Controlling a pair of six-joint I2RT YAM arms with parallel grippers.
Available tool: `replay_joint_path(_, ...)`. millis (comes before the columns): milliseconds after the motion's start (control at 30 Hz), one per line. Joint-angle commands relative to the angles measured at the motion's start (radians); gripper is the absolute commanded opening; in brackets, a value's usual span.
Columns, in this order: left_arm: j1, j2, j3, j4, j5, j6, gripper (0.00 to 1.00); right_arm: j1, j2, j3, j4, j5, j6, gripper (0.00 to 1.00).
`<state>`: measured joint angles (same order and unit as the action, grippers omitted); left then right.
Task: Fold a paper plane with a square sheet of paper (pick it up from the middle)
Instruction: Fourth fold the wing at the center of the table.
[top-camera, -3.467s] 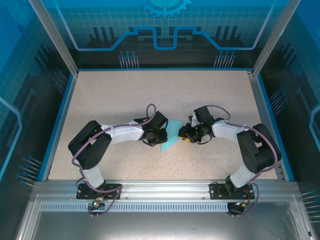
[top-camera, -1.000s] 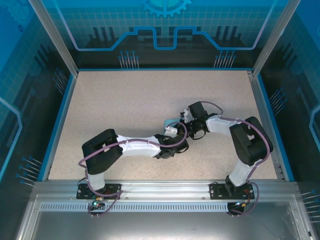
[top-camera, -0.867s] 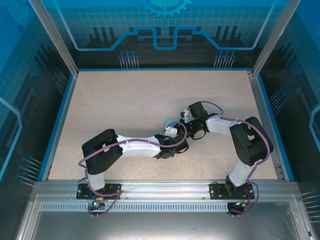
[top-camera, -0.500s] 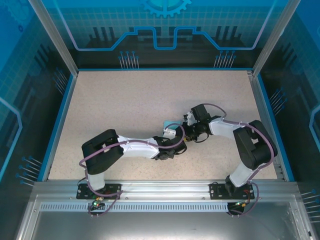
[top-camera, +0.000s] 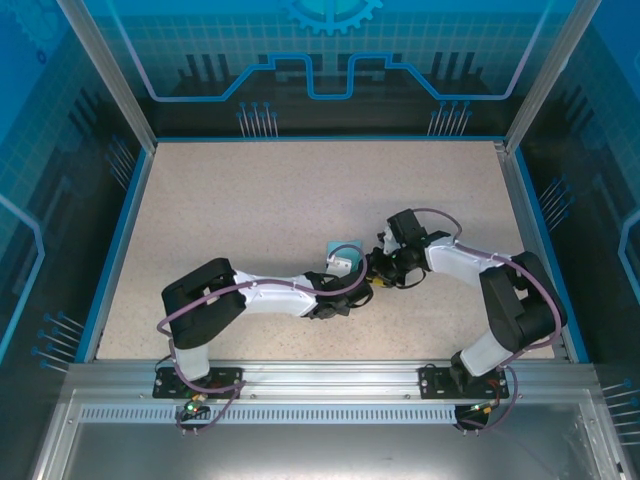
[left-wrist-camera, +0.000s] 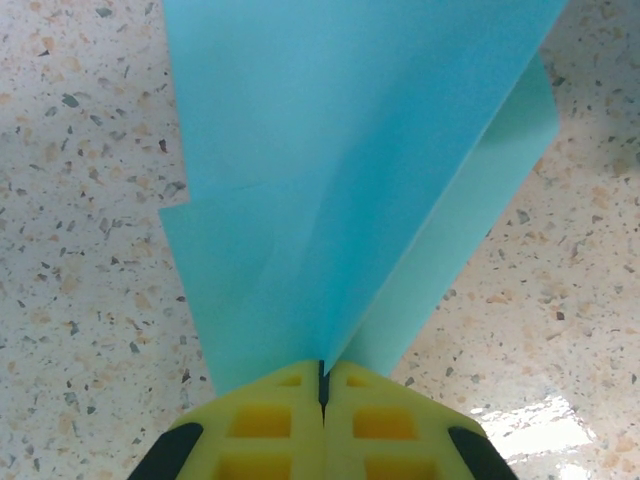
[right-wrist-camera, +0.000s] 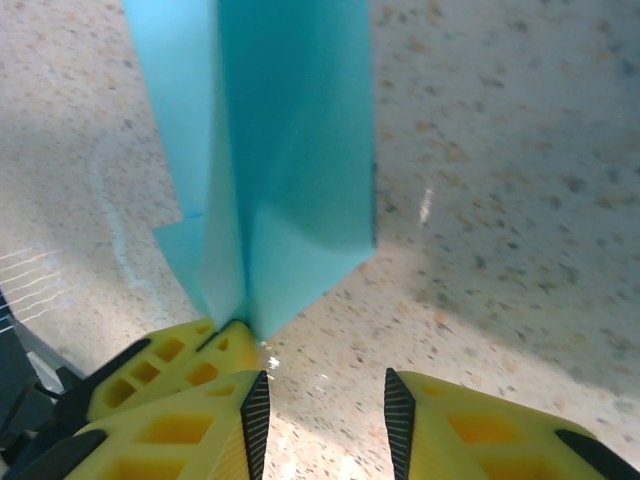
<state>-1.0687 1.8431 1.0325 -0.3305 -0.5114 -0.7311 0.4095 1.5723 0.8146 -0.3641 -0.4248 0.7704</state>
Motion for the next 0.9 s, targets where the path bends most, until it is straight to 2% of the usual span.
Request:
replay_joint_path(0,0.003,0.008,-0.02,0.013,0.051,-0.011,0.0,-0.011,-0.039,0.056,-0.109,0.025,0.01,0.39)
replay_joint_path(667,0.003,0.003,-0.008,-0.008,0.056,-0.005,0.0,-0.099,-0.066,0.13,-0.223,-0.012,-0.07,0.44)
replay_joint_path(867,0.008,-0.001,-0.016,0.001,0.064,-0.013,0.0,-0.125,-0.139,0.018,-0.161,0.02,-0.086,0.51)
